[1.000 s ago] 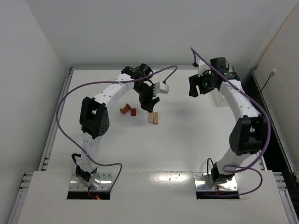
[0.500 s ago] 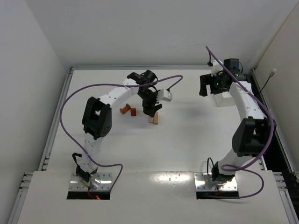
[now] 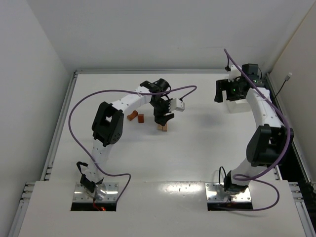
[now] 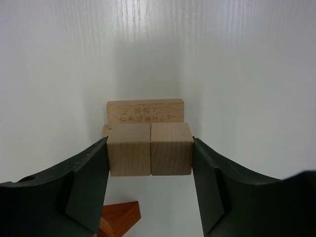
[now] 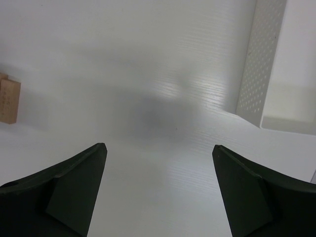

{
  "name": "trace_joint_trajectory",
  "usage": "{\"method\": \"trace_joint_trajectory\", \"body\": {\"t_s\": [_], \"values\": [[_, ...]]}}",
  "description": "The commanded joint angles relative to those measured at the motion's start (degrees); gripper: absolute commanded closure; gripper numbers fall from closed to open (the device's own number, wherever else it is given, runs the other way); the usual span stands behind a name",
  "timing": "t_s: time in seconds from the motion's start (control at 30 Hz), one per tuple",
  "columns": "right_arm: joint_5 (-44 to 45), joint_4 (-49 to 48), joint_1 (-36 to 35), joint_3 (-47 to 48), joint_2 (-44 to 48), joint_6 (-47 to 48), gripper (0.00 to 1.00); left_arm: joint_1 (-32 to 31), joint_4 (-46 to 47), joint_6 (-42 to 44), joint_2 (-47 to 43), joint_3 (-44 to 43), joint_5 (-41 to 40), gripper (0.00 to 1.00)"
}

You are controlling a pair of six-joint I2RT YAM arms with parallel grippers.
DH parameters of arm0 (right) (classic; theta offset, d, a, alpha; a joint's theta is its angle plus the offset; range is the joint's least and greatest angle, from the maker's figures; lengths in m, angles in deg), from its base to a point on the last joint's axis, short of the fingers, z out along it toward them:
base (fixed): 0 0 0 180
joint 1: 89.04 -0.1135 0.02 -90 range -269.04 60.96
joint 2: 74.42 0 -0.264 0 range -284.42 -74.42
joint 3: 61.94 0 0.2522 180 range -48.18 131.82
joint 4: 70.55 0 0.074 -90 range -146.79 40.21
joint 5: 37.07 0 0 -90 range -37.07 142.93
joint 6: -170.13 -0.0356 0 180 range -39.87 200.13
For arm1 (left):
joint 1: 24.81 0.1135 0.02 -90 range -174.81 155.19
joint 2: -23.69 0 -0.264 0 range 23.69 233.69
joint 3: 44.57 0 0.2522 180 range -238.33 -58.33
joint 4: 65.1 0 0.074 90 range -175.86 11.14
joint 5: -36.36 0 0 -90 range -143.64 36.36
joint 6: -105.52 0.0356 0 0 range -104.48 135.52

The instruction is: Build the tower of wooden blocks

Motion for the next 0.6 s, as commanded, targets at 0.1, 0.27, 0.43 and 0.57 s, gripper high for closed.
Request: {"method": "trace_joint_trajectory", "body": {"t_s": [0.1,0.27,0.43,0.57], "values": [[-1.7,-1.0,0.8,-0.2,2.7,-1.0,0.14,-0.8,2.5,0.3,0.8,0.0,-1.1,1.0],[-1.7,-1.0,0.8,-0.2,2.7,-1.0,0.14,-0.8,3.1,0.3,1.8,-0.5,-1.7,1.0],[-2.2,-1.0,0.8,-0.2,2.2,-1.5,0.14,-0.8,3.1,0.3,2.4,-0.5,-1.7,1.0],[-2.2,-1.0,0.8,-0.2,1.7,-1.5,0.14,-0.8,3.1,0.3,2.4,-0.5,-1.1,1.0]]}}
